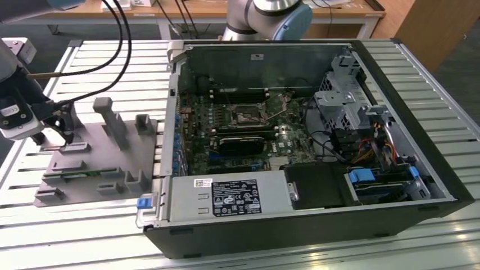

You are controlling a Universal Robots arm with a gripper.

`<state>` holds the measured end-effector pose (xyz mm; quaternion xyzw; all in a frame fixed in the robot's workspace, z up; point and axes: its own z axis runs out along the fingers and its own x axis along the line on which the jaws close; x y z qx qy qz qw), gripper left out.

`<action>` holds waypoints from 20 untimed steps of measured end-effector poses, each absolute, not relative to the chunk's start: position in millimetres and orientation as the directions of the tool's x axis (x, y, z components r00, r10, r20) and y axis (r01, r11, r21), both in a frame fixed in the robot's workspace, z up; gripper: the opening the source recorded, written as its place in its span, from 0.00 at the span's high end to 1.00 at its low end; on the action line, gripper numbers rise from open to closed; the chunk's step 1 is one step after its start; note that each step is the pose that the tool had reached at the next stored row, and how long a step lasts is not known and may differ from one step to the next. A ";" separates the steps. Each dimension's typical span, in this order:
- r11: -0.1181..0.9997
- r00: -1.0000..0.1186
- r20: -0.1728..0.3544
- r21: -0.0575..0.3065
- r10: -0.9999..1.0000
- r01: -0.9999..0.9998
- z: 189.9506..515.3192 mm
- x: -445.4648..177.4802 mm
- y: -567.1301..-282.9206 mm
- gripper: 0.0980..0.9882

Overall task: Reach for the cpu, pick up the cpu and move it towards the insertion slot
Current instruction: 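Pick up the cpu and move it towards the insertion slot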

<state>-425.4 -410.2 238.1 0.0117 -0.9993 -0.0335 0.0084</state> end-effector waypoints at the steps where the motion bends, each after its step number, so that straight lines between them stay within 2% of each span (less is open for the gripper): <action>1: 0.997 -1.000 0.016 0.067 -0.024 -0.023 239.4 -425.4 -410.3 0.50; 20: 0.997 -1.000 0.016 0.069 -0.024 -0.023 252.2 -425.4 -410.3 0.50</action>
